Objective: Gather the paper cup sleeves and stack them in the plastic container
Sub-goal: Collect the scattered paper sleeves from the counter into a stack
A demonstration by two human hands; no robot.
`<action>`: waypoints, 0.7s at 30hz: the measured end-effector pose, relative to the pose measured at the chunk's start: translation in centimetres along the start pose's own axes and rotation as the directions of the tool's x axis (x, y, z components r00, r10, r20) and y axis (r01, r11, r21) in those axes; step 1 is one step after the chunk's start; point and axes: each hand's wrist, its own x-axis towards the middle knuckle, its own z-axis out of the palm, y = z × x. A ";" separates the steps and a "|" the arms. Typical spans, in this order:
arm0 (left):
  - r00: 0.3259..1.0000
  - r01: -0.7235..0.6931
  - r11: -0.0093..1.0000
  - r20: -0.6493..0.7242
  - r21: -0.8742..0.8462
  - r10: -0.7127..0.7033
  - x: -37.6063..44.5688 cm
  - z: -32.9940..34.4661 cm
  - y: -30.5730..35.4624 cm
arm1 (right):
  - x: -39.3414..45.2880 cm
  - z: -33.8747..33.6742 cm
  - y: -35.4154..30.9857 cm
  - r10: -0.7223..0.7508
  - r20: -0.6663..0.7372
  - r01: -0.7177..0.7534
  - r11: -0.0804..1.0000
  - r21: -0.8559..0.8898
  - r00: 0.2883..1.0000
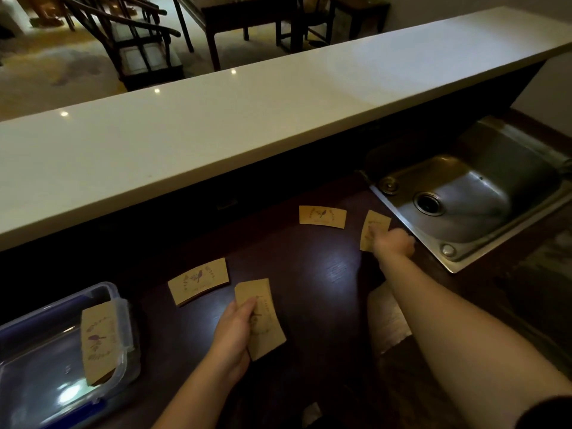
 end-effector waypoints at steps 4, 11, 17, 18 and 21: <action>1.000 -0.021 0.999 -0.011 -0.027 0.020 -0.1 0.2 0.7 | -0.3 1.5 0.0 -0.027 0.017 0.030 0.981 -0.190 0.999; 0.997 -0.034 0.997 -0.068 -0.075 0.029 0.1 -0.1 1.5 | 1.3 0.8 0.2 0.081 -0.006 -0.081 0.997 0.015 0.997; 0.994 -0.013 0.993 -0.107 -0.114 0.000 0.1 0.0 1.9 | -2.1 -1.7 0.8 0.019 0.242 -0.165 0.781 0.602 0.970; 0.993 -0.006 0.992 -0.117 -0.123 -0.008 0.2 0.1 1.9 | -3.6 -1.9 0.9 -0.044 0.346 -0.189 0.770 0.610 0.937; 0.990 0.014 0.990 -0.139 -0.142 -0.033 0.4 0.4 1.9 | -8.9 -1.9 1.5 -0.247 0.576 -0.166 0.805 0.569 0.779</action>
